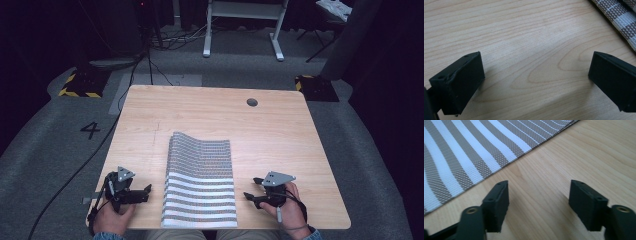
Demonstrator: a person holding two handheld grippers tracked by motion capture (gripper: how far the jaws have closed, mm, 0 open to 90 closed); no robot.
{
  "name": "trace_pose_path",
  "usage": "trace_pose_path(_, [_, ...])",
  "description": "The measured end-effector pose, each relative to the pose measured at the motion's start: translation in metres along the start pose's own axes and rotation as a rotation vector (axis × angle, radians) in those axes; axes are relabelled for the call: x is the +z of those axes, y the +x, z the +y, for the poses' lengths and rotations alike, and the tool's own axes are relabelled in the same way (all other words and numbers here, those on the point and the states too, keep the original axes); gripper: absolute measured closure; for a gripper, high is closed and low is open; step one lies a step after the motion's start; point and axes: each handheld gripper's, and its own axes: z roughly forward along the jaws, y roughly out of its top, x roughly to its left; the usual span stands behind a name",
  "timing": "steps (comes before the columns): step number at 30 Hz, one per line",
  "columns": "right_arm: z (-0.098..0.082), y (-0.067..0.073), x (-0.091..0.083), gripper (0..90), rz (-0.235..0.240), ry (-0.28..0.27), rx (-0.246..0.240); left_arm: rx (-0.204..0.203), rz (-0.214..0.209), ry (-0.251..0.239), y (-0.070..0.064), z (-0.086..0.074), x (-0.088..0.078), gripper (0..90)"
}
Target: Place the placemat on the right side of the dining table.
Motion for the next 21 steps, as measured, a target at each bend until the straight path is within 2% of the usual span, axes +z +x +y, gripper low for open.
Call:
trace_pose_path(3, [0.007,0.002,-0.005,36.5,0.019,0.015,0.022,0.002,-0.005,0.0,0.0,0.0,0.0,0.4])
trace_pose_path(6, [0.018,0.004,-0.01,44.6,0.066,0.084,0.054,0.002,-0.017,0.002,0.0,0.0,0.0,0.4])
trace_pose_path(10, [0.034,0.009,-0.013,39.2,0.065,0.075,0.005,0.011,-0.011,0.002,0.001,0.0,0.0,0.4])
trace_pose_path(12, [0.041,0.01,-0.014,38.6,0.082,0.07,-0.007,0.011,-0.012,0.002,0.001,0.0,0.0,0.4])
trace_pose_path(17, [0.057,0.016,-0.015,39.1,0.105,0.082,-0.027,0.006,-0.008,-0.003,0.001,0.001,0.001,0.7])
trace_pose_path(21, [0.073,0.022,-0.016,39.5,0.123,0.066,-0.028,0.008,-0.013,-0.002,0.002,0.001,0.001,0.6])
